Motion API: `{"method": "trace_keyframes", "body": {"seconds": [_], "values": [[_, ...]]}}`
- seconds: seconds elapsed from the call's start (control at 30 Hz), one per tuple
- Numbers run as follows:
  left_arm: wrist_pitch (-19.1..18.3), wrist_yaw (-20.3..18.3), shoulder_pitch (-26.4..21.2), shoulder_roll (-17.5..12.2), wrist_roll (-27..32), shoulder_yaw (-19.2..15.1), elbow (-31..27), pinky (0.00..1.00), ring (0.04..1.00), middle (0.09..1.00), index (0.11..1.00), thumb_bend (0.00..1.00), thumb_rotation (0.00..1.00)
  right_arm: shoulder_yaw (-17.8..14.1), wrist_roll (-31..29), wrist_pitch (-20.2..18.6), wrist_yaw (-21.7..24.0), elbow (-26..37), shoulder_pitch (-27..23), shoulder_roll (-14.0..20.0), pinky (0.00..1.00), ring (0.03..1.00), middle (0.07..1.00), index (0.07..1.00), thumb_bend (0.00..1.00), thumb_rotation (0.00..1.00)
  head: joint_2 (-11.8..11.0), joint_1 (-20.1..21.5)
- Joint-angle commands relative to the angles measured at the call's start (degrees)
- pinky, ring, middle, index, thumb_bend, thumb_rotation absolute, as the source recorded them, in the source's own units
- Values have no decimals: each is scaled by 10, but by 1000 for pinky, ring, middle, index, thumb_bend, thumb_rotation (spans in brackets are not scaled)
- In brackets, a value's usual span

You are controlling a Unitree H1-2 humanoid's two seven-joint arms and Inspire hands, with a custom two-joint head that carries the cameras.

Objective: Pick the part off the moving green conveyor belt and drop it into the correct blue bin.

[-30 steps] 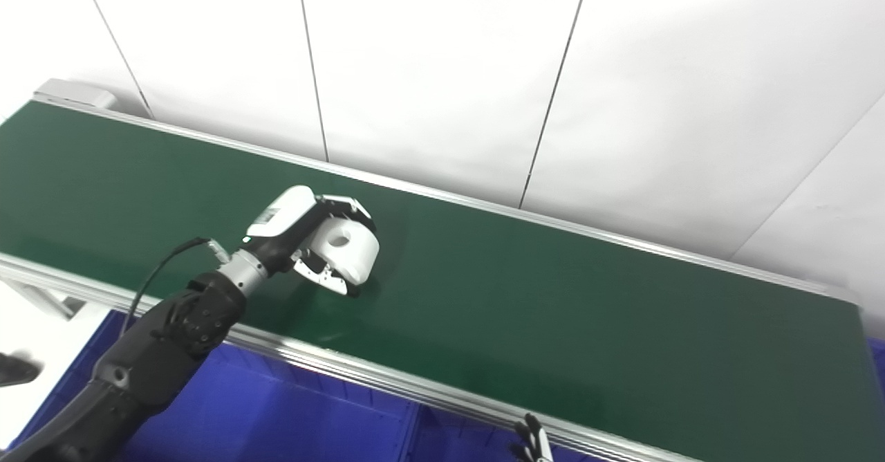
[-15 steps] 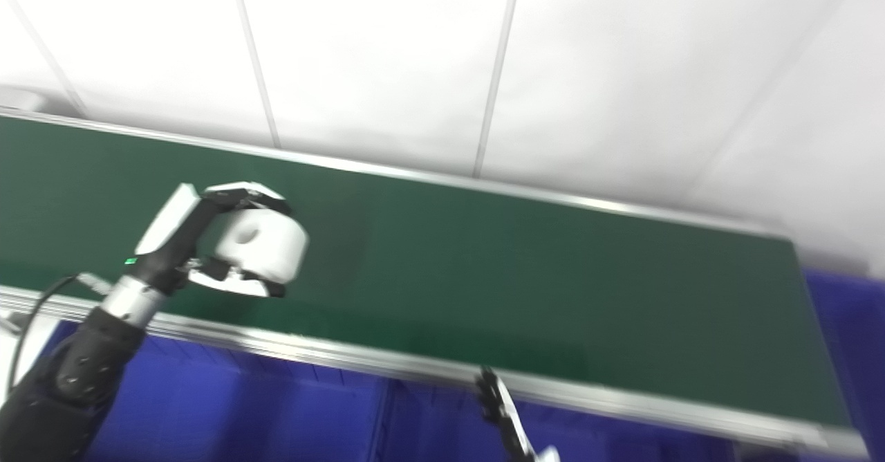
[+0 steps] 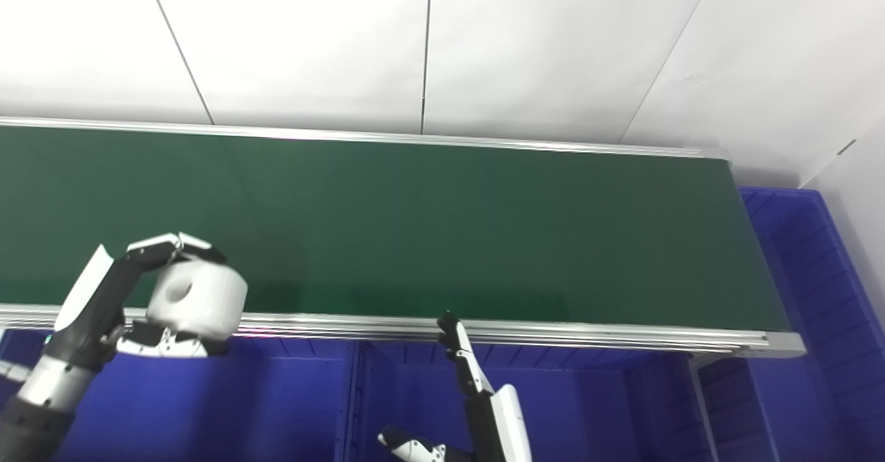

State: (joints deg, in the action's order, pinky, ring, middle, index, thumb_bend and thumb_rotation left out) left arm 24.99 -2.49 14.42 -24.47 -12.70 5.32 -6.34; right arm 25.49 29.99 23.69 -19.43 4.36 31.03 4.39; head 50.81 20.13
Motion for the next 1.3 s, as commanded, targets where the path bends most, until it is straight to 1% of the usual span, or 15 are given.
{"method": "trace_keyframes", "body": {"seconds": [0.0,0.1,0.17,0.23,0.4,0.53,0.6,0.77,0.9,1.03,1.1,1.17,1.2,1.23,1.27], "values": [[18,-7,11,-12,0,-1,-23,404,399,502,537,496,0,-4,6,17,1,15,11,-9,851,889,940,986,711,621,-6,-1],[18,-15,32,-8,-5,5,-19,415,404,498,540,497,0,-8,13,15,6,17,14,-9,857,896,940,991,709,635,-6,-4],[19,-13,42,-10,-11,19,-8,424,411,500,535,498,0,-8,7,25,3,11,14,-8,844,888,934,983,697,599,-10,-8],[19,-16,48,-12,-7,29,1,434,414,500,534,498,0,-9,4,30,0,8,15,-7,841,884,932,982,697,596,-11,-9],[19,28,41,-36,-20,91,46,479,429,505,522,499,0,-6,2,31,-1,7,15,-2,856,895,933,982,685,591,-10,-15],[19,66,26,-60,-38,138,69,496,435,514,511,499,0,-10,4,29,2,10,20,-3,842,884,929,981,697,608,-7,-14],[19,85,19,-70,-47,160,76,499,433,525,504,499,0,-10,4,30,1,12,21,-2,862,889,927,981,692,605,-5,-13],[19,121,2,-96,-57,218,87,498,431,530,504,498,0,-10,3,30,3,15,22,1,865,895,932,984,689,610,-1,-14],[19,153,-11,-105,-75,251,102,516,444,522,501,499,0,-14,-2,27,10,20,25,-2,856,884,927,980,686,599,3,-14],[19,172,-12,-81,-121,240,110,503,433,522,501,499,0,-17,0,28,12,22,25,-2,839,878,926,979,678,600,3,-13],[19,170,-8,-64,-143,223,110,505,434,523,494,500,0,-18,0,29,12,21,24,-3,842,879,927,980,678,604,3,-14],[7,152,-3,-52,-156,207,104,505,435,526,494,500,0,-19,-1,28,13,22,24,-4,832,873,924,976,679,596,4,-14],[-9,136,0,-49,-158,200,94,516,473,525,490,504,0,-20,-1,26,14,23,25,-4,832,871,924,978,676,600,4,-14],[-22,122,3,-46,-158,194,85,533,576,579,489,511,21,-20,-1,26,16,24,25,-4,831,869,924,978,675,600,5,-15],[-39,107,7,-44,-165,189,73,534,587,599,491,511,29,-20,-1,25,17,24,25,-4,831,868,924,978,674,599,5,-15]]}}
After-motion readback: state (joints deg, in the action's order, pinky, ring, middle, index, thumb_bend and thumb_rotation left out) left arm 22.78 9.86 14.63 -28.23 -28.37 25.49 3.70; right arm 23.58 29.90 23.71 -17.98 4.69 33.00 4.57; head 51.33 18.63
